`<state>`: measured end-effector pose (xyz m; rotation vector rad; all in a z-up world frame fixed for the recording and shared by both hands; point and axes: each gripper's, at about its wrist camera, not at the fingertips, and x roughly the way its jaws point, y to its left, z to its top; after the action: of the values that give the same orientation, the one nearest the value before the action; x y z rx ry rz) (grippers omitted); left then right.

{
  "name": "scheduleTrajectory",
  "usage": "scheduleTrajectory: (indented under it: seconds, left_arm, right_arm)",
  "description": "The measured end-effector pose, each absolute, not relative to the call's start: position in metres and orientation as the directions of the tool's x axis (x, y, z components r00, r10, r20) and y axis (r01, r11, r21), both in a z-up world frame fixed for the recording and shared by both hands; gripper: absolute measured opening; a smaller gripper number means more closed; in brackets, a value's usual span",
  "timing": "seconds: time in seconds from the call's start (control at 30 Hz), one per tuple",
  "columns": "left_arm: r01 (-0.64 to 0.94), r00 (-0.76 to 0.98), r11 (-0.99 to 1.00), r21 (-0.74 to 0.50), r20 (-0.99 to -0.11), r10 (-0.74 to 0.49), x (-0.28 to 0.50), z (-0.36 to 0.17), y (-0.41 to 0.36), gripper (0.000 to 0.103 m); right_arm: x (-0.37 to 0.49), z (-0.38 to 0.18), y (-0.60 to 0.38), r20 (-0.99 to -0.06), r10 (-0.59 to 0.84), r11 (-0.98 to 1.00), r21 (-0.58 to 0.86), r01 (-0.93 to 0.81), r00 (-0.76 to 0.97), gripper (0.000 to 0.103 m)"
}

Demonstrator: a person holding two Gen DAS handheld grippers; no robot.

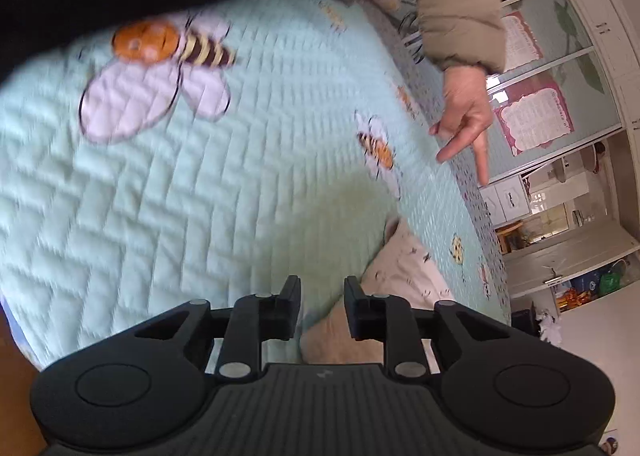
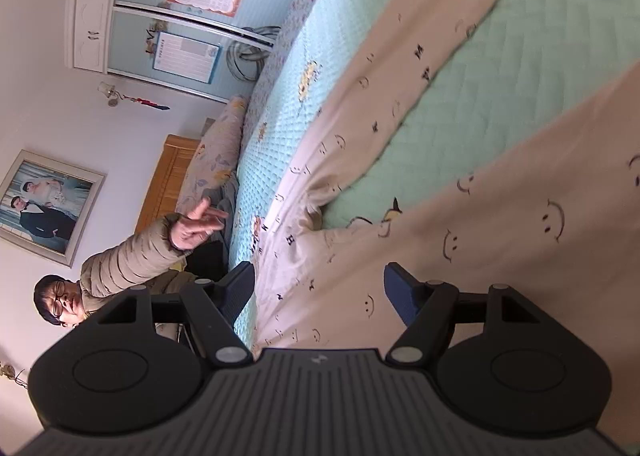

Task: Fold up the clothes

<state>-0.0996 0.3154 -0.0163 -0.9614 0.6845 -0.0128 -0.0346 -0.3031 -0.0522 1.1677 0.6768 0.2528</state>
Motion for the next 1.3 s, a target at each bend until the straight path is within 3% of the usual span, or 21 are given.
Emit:
scheduleTrajectory:
  seconds: [0.07,0.13,0.3,0.47,0.8,1.17,1.3]
  left_arm:
    - [-0.207,0.797,0.615,-0.761,-0.495,-0.345,-0.083,0.006,0.311,0.033]
    - [-0.13,0.769,0.649,-0.75,-0.489,-0.411,-0.058,0.024,0.292,0.047]
    - [0.023,0.717,0.796,-0.604,-0.545,-0.434,0.004,0.053,0.217,0.058]
    - [0.108,0.637,0.913,-0.394,-0.678,-0.368,0.078,0.054,0.176,0.057]
    - [0.324,0.378,0.934,-0.152,-0.884,-0.276,0.204,0.008,0.124,0.052]
    - [0.327,0.257,0.869,-0.37,-0.851,-0.459,0.215,-0.011,0.128,0.045]
    - [0.278,0.273,0.861,-0.425,-0.824,-0.495,0.211,-0.018,0.143,0.021]
  right_arm:
    - [-0.036,-0.052,-0.306,-0.358,0.509,0.391,0.906,0.16,0.783,0.074]
    - [-0.035,-0.054,-0.305,-0.356,0.511,0.386,0.908,0.161,0.782,0.074]
    - [-0.03,-0.054,-0.297,-0.346,0.539,0.39,0.91,0.137,0.768,0.074]
    - [-0.024,-0.046,-0.3,-0.345,0.547,0.426,0.899,0.101,0.762,0.074]
    - [-0.01,-0.065,-0.307,-0.373,0.536,0.419,0.896,0.145,0.757,0.075]
    - [-0.002,-0.072,-0.311,-0.371,0.548,0.413,0.899,0.142,0.75,0.075]
    - [-0.004,-0.072,-0.309,-0.367,0.542,0.421,0.897,0.134,0.756,0.075]
